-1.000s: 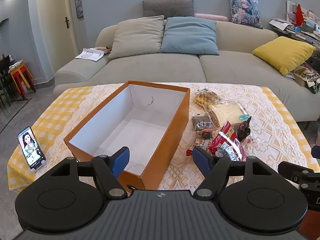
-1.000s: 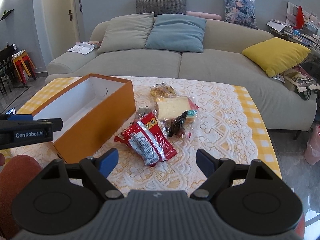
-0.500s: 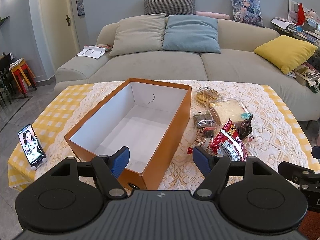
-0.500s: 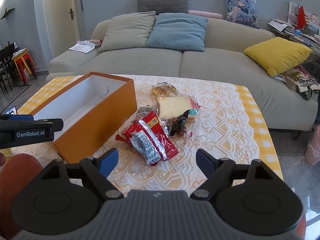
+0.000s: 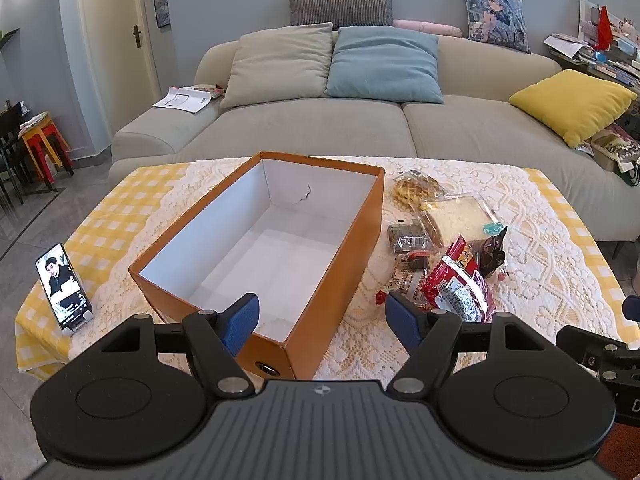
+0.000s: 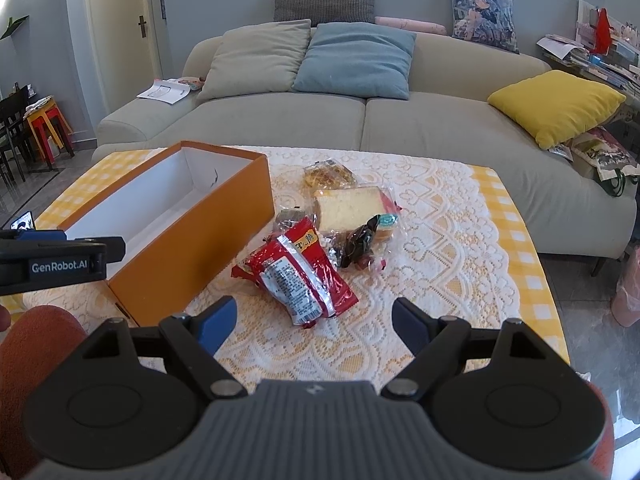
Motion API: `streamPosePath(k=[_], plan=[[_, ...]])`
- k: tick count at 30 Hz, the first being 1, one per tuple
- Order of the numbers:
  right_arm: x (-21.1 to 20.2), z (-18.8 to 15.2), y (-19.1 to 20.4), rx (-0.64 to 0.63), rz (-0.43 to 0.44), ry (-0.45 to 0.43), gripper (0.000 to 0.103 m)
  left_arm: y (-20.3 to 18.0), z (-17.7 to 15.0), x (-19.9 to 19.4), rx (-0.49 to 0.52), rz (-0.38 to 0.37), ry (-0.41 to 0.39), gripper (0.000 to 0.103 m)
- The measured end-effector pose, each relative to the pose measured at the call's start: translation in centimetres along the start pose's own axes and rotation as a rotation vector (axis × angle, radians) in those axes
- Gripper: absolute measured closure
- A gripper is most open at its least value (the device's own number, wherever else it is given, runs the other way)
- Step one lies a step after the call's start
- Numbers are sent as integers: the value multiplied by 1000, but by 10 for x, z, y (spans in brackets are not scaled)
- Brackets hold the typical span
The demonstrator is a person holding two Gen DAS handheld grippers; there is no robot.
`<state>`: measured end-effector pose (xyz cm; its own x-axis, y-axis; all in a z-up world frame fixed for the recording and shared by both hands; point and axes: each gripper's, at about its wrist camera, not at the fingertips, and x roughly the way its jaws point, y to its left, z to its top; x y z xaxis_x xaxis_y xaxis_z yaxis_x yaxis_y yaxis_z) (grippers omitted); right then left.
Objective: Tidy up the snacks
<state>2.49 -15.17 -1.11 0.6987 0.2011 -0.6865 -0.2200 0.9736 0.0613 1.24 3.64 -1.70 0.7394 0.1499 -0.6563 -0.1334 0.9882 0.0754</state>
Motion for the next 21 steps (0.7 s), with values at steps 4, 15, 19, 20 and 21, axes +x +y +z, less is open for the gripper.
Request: streamPosePath(k=[4, 15, 19, 20, 21], plan=[[1, 0, -1, 3, 1, 5, 20, 0, 0, 0, -1, 0, 1, 18], [2, -1, -1, 6, 0, 11, 20, -1, -2, 2, 0, -4, 12, 18], [4, -2, -3, 7, 11, 5, 20, -2, -1, 5, -3, -30, 31, 18], [5, -2, -5, 8, 22, 0, 20, -3, -1, 6, -3, -44, 38, 18], [7, -2, -6, 7, 35, -7, 20, -4, 0, 7, 2, -51, 40, 18]])
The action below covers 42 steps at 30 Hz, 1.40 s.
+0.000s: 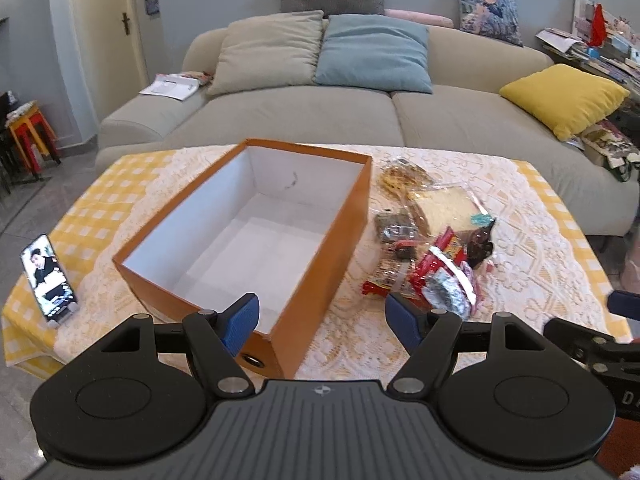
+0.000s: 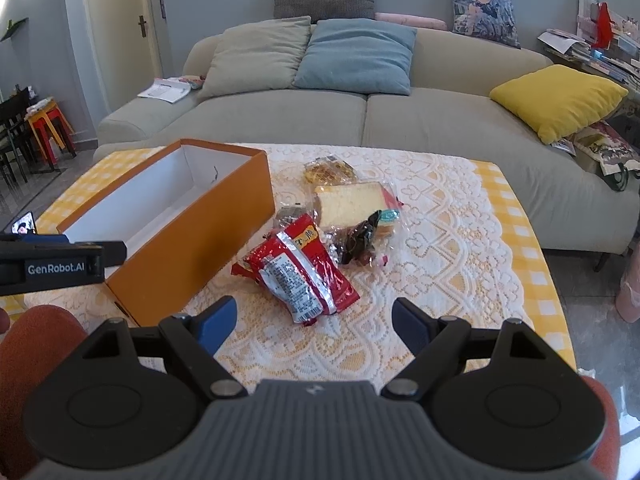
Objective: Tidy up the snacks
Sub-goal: 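Grasp the red chip bag with the right gripper while the left approaches the peanut bag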
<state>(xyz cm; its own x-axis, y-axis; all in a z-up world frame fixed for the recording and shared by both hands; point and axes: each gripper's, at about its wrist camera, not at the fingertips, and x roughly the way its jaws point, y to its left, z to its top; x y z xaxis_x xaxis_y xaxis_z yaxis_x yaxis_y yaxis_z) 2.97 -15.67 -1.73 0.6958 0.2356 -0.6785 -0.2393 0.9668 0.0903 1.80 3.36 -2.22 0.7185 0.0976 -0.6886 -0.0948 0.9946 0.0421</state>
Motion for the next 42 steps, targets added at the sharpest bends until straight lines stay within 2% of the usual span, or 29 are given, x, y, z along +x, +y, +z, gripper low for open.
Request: streamPosePath(k=[6, 13, 16, 23, 25, 27, 32, 37, 42], plan=[[26, 1, -5, -48, 21, 22, 25, -12, 3, 10, 46, -46, 18, 21], [78, 4, -3, -166, 127, 133, 23, -18, 11, 37, 45, -75, 117, 21], [103, 8, -3, -223, 146, 168, 23, -21, 17, 47, 46, -99, 146, 21], [156, 16, -3, -347, 171, 182, 22, -36, 24, 74, 107, -111, 190, 21], [169, 15, -3, -363, 176, 178, 18, -39, 25, 81, 126, -109, 205, 21], [179, 13, -4, -364, 171, 177, 17, -42, 25, 87, 144, -109, 217, 21], [191, 8, -12, -317, 240, 171, 17, -49, 25, 100, 175, -124, 235, 21], [187, 8, -19, -298, 286, 150, 25, -58, 27, 110, 204, -133, 241, 22], [182, 14, -34, -238, 284, 166, 31, -64, 31, 120, 215, -162, 238, 26]])
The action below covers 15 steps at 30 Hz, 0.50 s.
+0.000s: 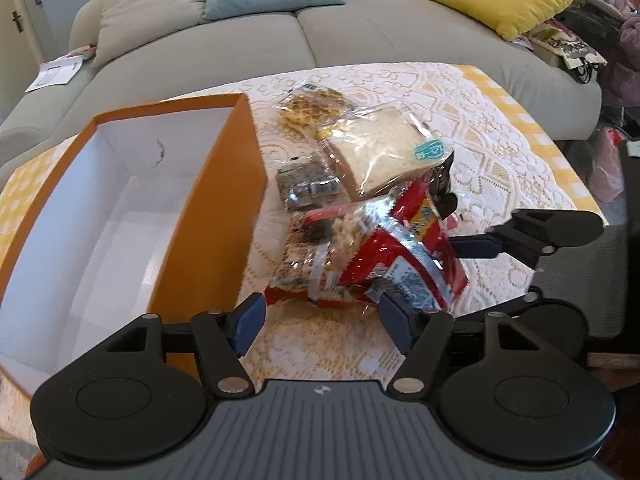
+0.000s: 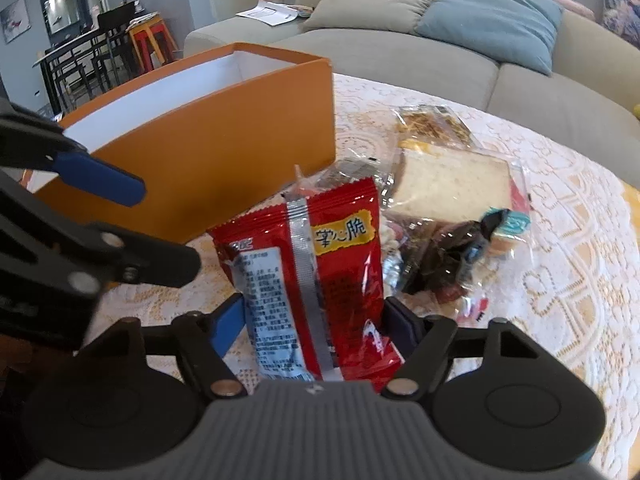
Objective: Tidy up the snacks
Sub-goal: 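Grasp the red chip bag with the right gripper while the left approaches the peanut bag, then grasp the clear peanut bag with the left gripper while the right lifts the red bag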
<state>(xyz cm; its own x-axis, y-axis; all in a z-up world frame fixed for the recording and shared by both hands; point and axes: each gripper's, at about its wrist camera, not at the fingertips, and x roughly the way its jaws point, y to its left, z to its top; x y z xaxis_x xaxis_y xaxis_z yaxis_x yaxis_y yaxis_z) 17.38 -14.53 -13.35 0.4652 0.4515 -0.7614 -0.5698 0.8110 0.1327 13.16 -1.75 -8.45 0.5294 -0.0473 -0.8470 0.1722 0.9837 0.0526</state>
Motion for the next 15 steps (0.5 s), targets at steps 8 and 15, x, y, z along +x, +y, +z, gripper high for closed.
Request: streamPosePath(k=[8, 15], plan=[[-9, -5, -40, 189, -17, 27, 32, 1, 14, 37, -12, -69, -14, 26], [-10, -5, -47, 222, -30, 13, 31, 2, 19, 58, -49, -116, -40, 29]])
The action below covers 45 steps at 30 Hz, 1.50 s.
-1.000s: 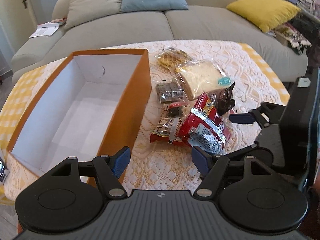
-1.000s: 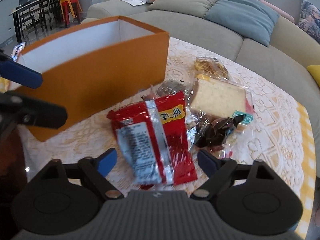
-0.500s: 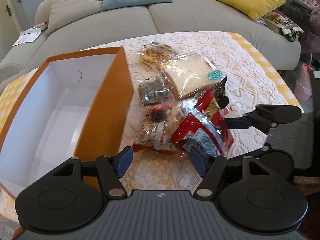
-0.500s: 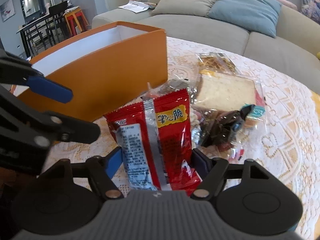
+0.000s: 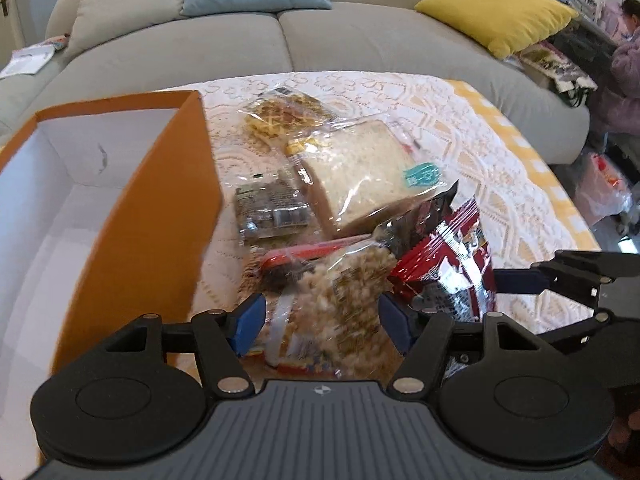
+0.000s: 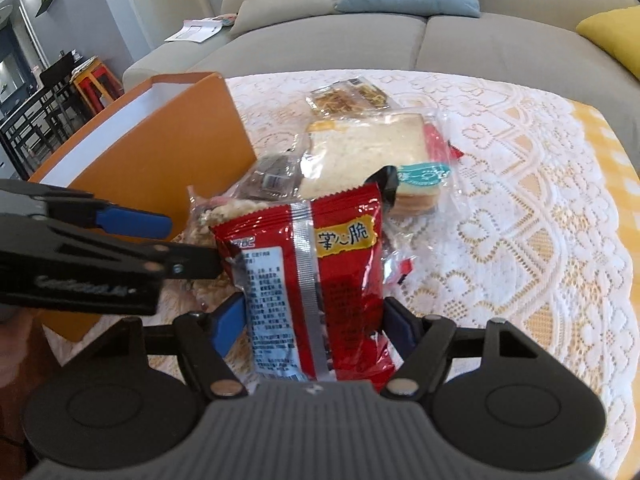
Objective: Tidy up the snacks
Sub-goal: 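Grasp the clear peanut bag with the left gripper while the right lifts the red bag, then carry the peanut bag and red chip bag over the open box with both grippers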
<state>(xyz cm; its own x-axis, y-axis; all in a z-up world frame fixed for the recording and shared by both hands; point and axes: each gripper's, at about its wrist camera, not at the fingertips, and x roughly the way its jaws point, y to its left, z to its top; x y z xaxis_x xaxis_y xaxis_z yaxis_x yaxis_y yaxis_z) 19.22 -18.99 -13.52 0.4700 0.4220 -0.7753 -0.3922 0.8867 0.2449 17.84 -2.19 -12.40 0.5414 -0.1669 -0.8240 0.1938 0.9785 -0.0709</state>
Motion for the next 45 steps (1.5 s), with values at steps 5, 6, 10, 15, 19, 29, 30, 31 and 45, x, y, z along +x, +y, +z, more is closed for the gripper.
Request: streamPosePath(k=[5, 6, 10, 15, 19, 29, 30, 31, 45], plan=[[-1, -4, 0, -27, -6, -3, 30, -3, 1, 10, 5, -32, 3, 44], [-1, -5, 2, -41, -15, -3, 30, -3, 1, 10, 1, -35, 0, 45], [3, -8, 13, -151, -63, 12, 28, -6, 2, 3, -3, -54, -13, 58], [0, -7, 4, -117, -83, 5, 28, -11, 4, -7, 10, -112, -43, 65], [-8, -4, -23, 68, -30, 6, 29, -18, 8, 3, 25, -117, -12, 66], [-13, -6, -27, 102, -9, -17, 32, -24, 11, 0, -20, -112, -20, 76], [-14, -6, -27, 106, -9, -21, 32, -24, 12, -4, -21, -103, -25, 76], [-15, -6, -27, 106, -13, -28, 32, -24, 13, -8, -20, -92, -27, 76], [-54, 1, 35, 8, -2, -80, 32, 0, 9, -105, -64, 14, -172, 77]])
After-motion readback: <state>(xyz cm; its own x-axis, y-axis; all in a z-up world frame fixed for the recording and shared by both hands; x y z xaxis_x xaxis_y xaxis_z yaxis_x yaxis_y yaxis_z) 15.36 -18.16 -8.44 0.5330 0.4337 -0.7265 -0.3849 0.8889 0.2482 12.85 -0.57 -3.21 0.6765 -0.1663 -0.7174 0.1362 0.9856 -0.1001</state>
